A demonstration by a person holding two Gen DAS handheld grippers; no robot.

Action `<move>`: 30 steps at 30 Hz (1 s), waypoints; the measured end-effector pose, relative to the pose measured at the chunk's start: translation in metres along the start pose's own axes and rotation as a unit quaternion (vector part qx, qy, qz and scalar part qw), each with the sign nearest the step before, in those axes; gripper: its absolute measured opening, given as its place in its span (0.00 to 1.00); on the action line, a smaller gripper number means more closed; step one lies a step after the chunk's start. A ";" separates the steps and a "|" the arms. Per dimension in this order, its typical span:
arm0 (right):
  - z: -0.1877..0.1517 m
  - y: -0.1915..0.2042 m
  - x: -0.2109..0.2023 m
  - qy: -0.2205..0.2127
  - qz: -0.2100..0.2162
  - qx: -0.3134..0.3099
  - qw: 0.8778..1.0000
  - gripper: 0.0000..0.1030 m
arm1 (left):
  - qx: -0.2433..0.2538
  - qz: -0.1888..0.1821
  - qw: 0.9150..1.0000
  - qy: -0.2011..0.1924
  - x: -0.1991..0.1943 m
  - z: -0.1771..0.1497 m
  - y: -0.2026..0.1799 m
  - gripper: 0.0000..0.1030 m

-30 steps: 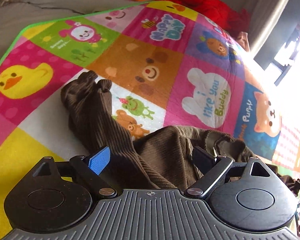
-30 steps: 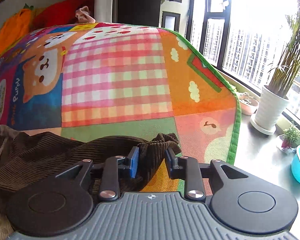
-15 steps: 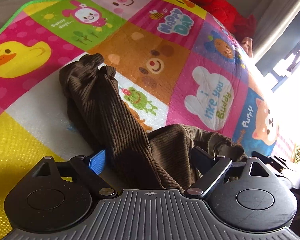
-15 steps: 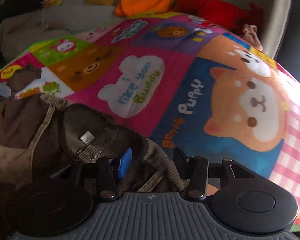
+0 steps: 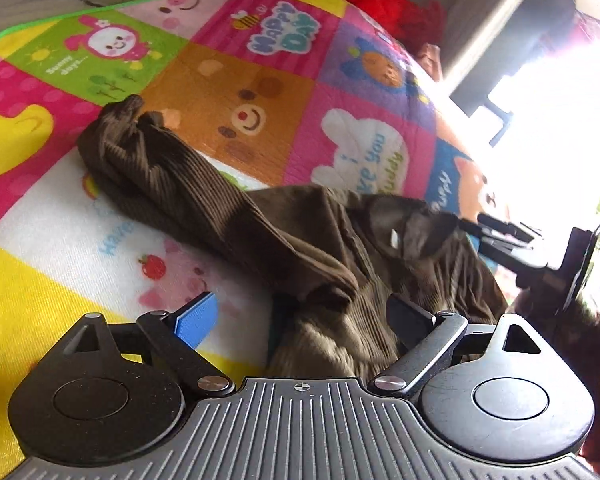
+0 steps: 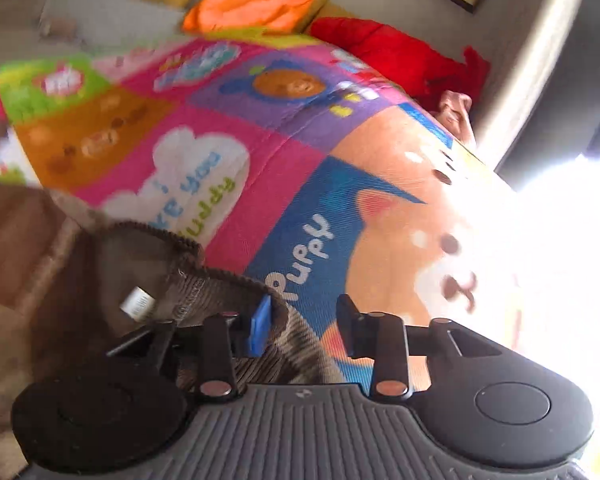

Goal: Fold clothes

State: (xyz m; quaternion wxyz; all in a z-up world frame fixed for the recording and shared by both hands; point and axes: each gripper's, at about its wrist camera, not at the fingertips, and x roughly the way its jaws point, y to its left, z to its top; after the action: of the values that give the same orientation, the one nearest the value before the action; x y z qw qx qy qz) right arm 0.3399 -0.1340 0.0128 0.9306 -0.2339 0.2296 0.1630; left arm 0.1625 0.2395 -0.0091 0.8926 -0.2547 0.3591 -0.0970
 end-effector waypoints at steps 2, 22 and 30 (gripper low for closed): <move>-0.008 -0.017 -0.038 -0.014 0.035 0.046 0.998 0.54 | 0.016 -0.013 1.000 0.020 -0.010 -0.017 -0.006 0.93; -0.230 0.025 -0.280 0.066 0.079 0.000 0.995 0.68 | 0.199 0.045 0.978 0.040 -0.089 -0.148 -0.097 0.99; -0.174 0.028 -0.265 -0.054 0.025 0.031 0.998 0.46 | 0.333 0.128 0.934 0.017 -0.074 -0.181 -0.139 1.00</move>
State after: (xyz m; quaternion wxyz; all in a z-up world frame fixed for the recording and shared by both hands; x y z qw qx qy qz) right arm 0.0442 -0.2515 -0.0006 0.9441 -0.1898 0.1901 0.1911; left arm -0.0144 0.0776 -0.0030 0.9250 0.1070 0.3505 -0.1005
